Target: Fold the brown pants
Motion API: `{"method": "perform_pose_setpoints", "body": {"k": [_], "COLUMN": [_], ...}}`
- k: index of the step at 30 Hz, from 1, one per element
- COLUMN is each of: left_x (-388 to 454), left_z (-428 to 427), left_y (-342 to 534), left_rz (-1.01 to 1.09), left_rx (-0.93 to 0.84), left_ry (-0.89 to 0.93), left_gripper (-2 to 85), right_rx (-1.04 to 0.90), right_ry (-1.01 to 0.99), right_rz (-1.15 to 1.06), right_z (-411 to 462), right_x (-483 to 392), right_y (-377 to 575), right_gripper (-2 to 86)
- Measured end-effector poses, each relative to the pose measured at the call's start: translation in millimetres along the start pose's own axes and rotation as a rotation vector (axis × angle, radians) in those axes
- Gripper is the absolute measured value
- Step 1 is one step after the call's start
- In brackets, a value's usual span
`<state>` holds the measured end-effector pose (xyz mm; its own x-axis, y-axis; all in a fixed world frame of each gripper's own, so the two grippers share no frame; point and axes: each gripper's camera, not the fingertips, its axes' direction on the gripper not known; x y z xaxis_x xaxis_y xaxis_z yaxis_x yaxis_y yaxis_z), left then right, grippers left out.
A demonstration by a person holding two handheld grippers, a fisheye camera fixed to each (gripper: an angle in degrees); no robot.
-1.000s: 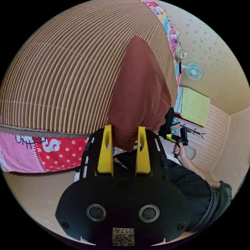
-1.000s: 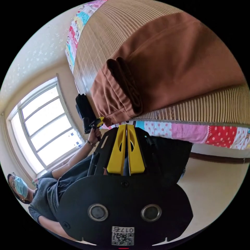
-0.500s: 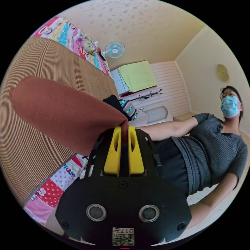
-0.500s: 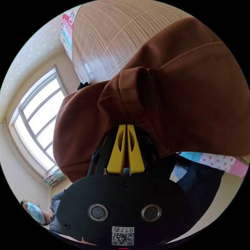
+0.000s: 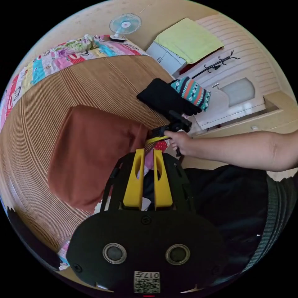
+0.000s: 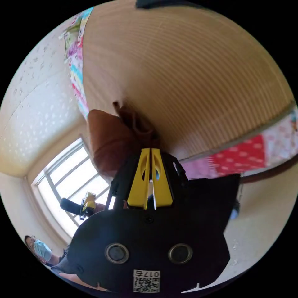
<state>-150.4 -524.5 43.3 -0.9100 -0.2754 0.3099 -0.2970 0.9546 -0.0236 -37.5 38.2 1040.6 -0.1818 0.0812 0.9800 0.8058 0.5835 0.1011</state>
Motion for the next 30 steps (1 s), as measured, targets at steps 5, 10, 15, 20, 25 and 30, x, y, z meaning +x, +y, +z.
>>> {"method": "perform_pose_setpoints", "body": {"k": [5, 10, 15, 20, 25, 30], "left_x": [-116, -226, -285, -325, -369, -395], "left_z": [6, 2, 26, 57, 83, 55], "left_y": [59, 133, 170, 200, 234, 244], "left_rz": [-0.416, -0.81, -0.979, -1.006, -1.045, -0.891], "left_rx": [0.08, 0.129, 0.119, 0.17, 0.202, 0.167], "left_ry": [0.113, 0.069, 0.172, 0.332, 0.639, 0.74], "left_gripper": [11.1, 17.6, 19.2, 18.7, 13.4, 6.0], "right_rx": [0.005, -0.126, -0.308, -0.439, -0.497, -0.667], "right_ry": [0.013, -0.043, 0.066, 0.097, 0.086, -0.051], "right_rz": [-0.064, -0.307, -0.438, -0.474, -0.529, -0.393], "right_z": [-55, -35, 20, 61, 74, 87], "right_x": [3, -73, -155, -194, -205, -193], "right_y": [-1, -28, -46, -51, -26, 7], "right_gripper": [2.6, 12.4, 19.2, 23.2, 19.0, 14.0]}}
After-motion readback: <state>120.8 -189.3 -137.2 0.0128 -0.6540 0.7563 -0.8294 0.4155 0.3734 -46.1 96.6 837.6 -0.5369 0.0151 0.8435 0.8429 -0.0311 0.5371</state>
